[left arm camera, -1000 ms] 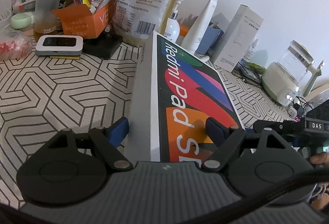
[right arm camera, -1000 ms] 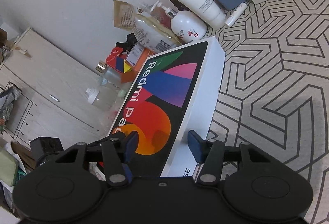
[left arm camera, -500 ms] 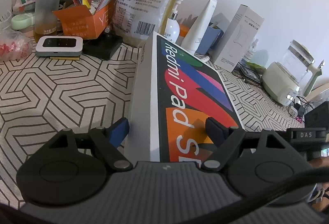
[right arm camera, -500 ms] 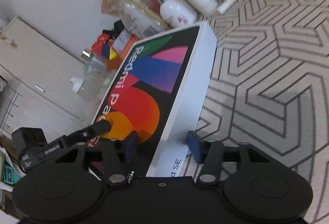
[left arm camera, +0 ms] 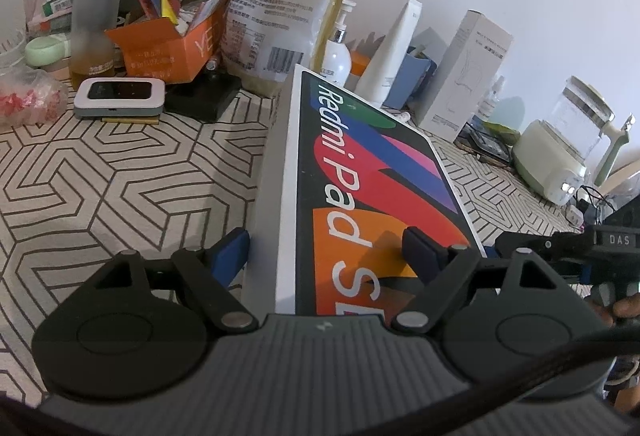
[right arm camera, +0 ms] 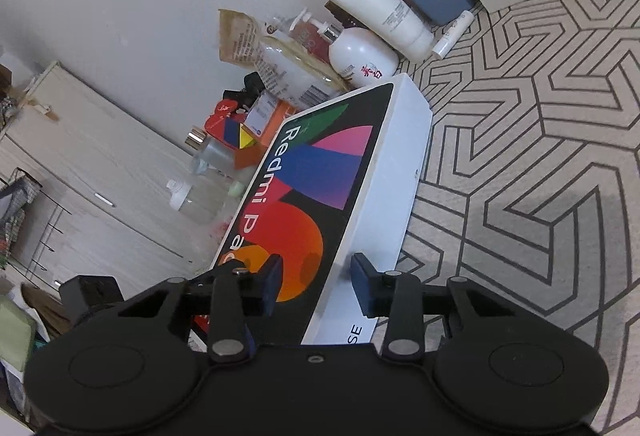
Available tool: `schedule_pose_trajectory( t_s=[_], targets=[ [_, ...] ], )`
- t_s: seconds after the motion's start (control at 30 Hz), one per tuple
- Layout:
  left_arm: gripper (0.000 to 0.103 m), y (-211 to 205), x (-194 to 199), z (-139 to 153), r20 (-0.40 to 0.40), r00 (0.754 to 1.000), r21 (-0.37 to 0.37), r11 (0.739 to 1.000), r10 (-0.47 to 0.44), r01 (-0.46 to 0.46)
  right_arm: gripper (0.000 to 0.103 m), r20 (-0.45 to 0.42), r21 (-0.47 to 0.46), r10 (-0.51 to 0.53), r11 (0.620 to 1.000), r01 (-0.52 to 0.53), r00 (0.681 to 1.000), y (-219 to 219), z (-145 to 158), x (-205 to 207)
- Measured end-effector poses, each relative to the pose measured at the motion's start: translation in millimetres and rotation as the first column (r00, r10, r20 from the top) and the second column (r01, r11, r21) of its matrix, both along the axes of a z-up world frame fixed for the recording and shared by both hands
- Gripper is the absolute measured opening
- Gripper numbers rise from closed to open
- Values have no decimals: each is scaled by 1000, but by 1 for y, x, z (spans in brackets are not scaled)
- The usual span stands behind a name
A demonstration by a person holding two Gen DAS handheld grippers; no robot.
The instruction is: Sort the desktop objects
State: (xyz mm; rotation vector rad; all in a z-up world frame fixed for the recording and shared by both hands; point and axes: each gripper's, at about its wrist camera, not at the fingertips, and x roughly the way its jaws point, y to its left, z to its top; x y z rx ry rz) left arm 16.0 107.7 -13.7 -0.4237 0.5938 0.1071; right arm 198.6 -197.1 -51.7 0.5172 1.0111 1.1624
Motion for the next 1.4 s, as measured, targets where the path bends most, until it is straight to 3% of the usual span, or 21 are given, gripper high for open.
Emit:
schedule_pose_trajectory(
  t_s=[0.2, 0.33, 0.5, 0.67, 0.77, 0.83, 0.97, 1.4],
  targets=[
    [82, 11, -3, 2, 4, 1000, -39, 999, 27, -27, 44, -31, 30, 29, 999, -28, 999, 4, -2, 0],
    [77, 14, -4, 2, 4, 999, -50, 998, 34, -34, 46, -98, 56, 46, 998, -40, 994, 1, -7, 3],
    [74, 18, -5, 1, 6, 999, -65, 997, 42, -41, 48, -98, -4, 67, 998, -67, 993, 6, -7, -2],
    [74, 16, -4, 1, 3, 999, -57, 997, 43, -43, 64, -76, -81, 93, 992, -99, 993, 18, -9, -9],
    [74, 15, -4, 1, 4, 999, -46, 998, 43, -43, 71, 0, -142, 111, 984, -110, 994, 30, -7, -19],
    [74, 14, -4, 1, 10, 999, -47, 998, 43, -43, 69, 48, -164, 113, 981, -103, 992, 34, -4, -24],
    [74, 10, -3, 0, 15, 999, -21, 999, 50, -50, 49, 80, -151, 87, 986, -75, 993, 24, 1, -22],
    [75, -11, -1, 0, 23, 999, 44, 999, -24, 23, 51, 51, -85, -14, 996, 18, 999, 1, 8, -7]
  ],
)
